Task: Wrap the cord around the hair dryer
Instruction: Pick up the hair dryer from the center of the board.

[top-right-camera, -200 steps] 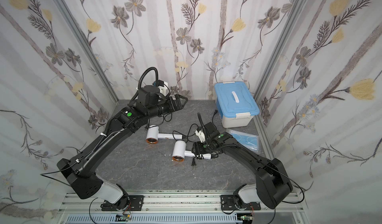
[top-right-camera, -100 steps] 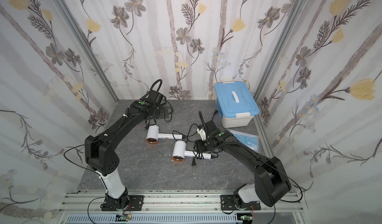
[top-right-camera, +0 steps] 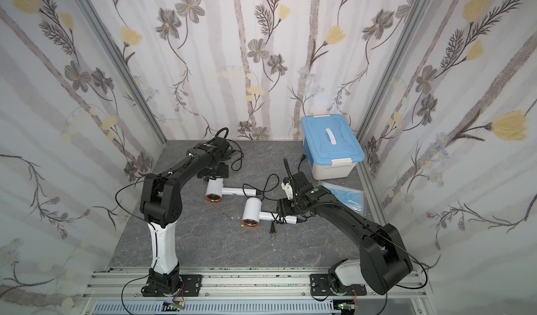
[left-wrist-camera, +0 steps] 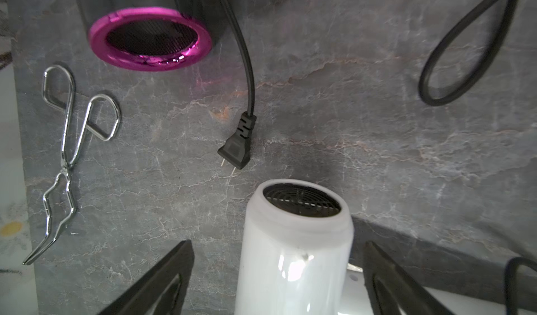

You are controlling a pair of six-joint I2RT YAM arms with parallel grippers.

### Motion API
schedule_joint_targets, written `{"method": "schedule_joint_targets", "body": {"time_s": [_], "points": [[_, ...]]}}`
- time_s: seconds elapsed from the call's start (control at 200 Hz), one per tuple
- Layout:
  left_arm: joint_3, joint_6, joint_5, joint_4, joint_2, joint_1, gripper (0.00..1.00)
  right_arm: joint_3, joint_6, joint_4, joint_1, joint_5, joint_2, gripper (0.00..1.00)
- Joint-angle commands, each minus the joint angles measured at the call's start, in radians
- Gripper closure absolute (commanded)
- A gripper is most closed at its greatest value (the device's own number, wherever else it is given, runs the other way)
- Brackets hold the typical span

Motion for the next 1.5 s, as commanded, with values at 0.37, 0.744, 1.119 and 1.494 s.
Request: {"method": "schedule_joint_targets", "body": {"time_s": [0.37, 0.744, 1.119, 1.494], "points": [[-0.077, 0.032, 0.114, 0.039, 0.097, 0.01, 0.16, -0.006, 0.003, 0.041, -0.007, 0.029, -0.035, 0.34], [-0.096, 0.007, 0.138, 0.08, 0.132, 0.019, 0.46, 0.0, 0.008, 0.029, -0.009, 0.057, -0.069, 0.34], [0.059, 0.072, 0.075, -0.039, -0.04, 0.019, 1.0, 0.13, -0.166, 0.163, -0.078, 0.059, -0.016, 0.36], [0.224, 0.107, 0.181, -0.182, -0.209, 0.015, 1.0, 0.161, -0.296, 0.41, -0.156, -0.243, 0.029, 0.41]]}}
